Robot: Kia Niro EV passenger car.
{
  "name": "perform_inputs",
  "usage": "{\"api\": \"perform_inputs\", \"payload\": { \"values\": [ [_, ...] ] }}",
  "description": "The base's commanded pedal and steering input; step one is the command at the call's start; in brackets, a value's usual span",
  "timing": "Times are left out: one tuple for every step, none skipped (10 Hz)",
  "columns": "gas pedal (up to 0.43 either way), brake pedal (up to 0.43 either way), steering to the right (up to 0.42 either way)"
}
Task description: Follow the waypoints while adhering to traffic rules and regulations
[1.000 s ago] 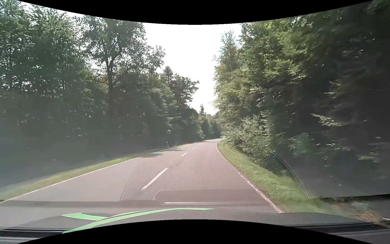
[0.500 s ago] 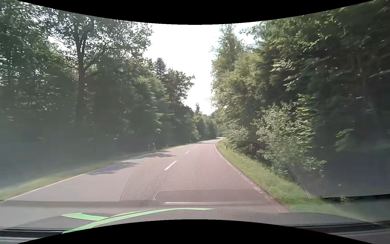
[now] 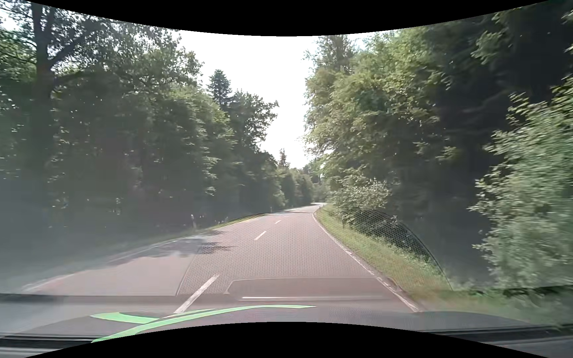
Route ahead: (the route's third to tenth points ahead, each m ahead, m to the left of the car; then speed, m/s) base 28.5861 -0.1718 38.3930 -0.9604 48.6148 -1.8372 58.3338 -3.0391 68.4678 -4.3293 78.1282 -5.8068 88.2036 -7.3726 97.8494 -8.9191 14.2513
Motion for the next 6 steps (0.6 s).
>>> {"api": "perform_inputs", "payload": {
  "values": [
    [0.118, 0.0, 0.016],
    [0.118, 0.0, 0.016],
    [0.118, 0.0, 0.016],
    [0.118, 0.0, 0.016],
    [0.118, 0.0, 0.015],
    [0.118, 0.0, 0.014]
  ]
}}
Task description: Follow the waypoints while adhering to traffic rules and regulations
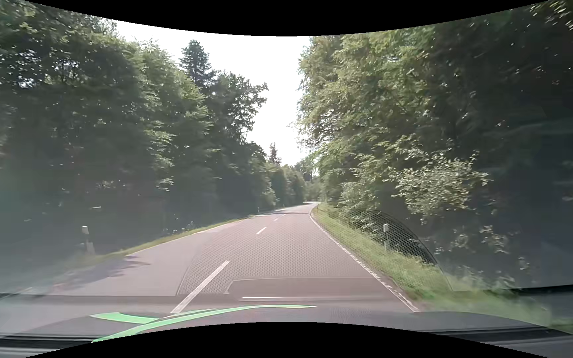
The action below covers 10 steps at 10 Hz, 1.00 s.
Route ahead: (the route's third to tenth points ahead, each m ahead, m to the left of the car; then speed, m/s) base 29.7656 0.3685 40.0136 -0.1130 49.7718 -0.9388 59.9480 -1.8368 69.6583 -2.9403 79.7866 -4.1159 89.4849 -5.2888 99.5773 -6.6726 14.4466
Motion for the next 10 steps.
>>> {"api": "perform_inputs", "payload": {
  "values": [
    [0.118, 0.0, 0.013],
    [0.118, 0.0, 0.013],
    [0.118, 0.0, 0.012],
    [0.118, 0.0, 0.011],
    [0.118, 0.0, 0.01],
    [0.118, 0.0, 0.01],
    [0.118, 0.0, 0.009],
    [0.118, 0.0, 0.009],
    [0.118, 0.0, 0.009],
    [0.118, 0.0, 0.008]
  ]
}}
